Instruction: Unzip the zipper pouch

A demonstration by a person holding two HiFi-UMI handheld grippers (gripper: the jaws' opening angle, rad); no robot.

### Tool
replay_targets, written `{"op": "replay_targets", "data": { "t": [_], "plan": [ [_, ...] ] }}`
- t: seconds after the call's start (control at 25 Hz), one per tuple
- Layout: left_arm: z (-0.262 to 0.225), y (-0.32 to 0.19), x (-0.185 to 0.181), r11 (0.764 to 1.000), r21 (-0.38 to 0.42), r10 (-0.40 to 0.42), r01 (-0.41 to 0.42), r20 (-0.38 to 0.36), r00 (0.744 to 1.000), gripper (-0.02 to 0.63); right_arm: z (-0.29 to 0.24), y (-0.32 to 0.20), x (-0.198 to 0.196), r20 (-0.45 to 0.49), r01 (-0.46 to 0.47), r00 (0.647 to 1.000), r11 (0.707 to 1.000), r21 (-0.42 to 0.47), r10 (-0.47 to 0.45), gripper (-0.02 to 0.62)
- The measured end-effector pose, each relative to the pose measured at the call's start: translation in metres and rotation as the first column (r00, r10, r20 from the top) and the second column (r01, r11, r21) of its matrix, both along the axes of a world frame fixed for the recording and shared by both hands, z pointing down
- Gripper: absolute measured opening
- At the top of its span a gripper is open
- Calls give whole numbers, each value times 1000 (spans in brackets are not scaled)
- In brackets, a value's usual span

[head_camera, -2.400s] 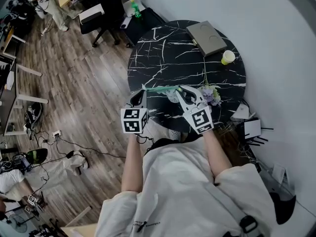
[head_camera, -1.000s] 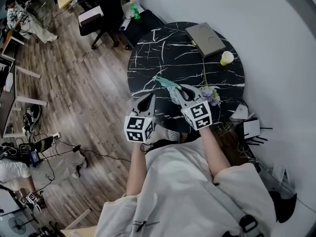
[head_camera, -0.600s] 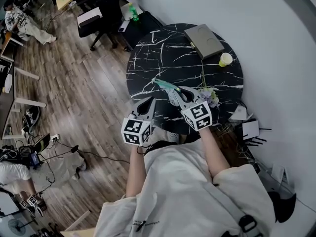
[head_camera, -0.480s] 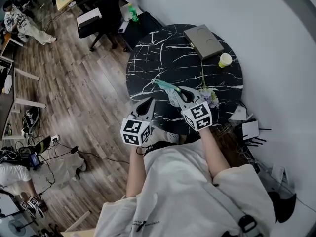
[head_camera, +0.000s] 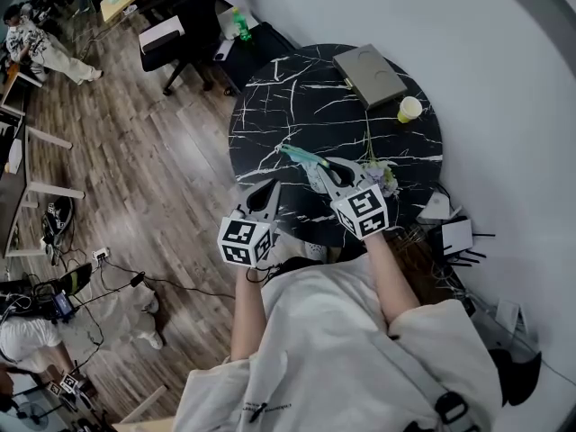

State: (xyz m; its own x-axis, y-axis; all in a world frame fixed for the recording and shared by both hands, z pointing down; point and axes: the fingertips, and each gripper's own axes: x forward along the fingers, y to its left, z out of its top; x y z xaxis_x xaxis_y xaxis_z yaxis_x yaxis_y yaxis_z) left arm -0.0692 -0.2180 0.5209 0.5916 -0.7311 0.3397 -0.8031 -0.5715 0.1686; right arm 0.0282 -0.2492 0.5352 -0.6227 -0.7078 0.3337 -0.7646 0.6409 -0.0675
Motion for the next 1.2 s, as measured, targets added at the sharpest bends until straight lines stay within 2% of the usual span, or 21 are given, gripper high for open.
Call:
{"op": "replay_targets", "data": {
  "t": [1.2],
  "plan": [
    [4,-2,0,1000,-17,5,-5,-10,1000,21,-4,1,-2,20,7,1000,1000,14,-7,49]
  ]
}}
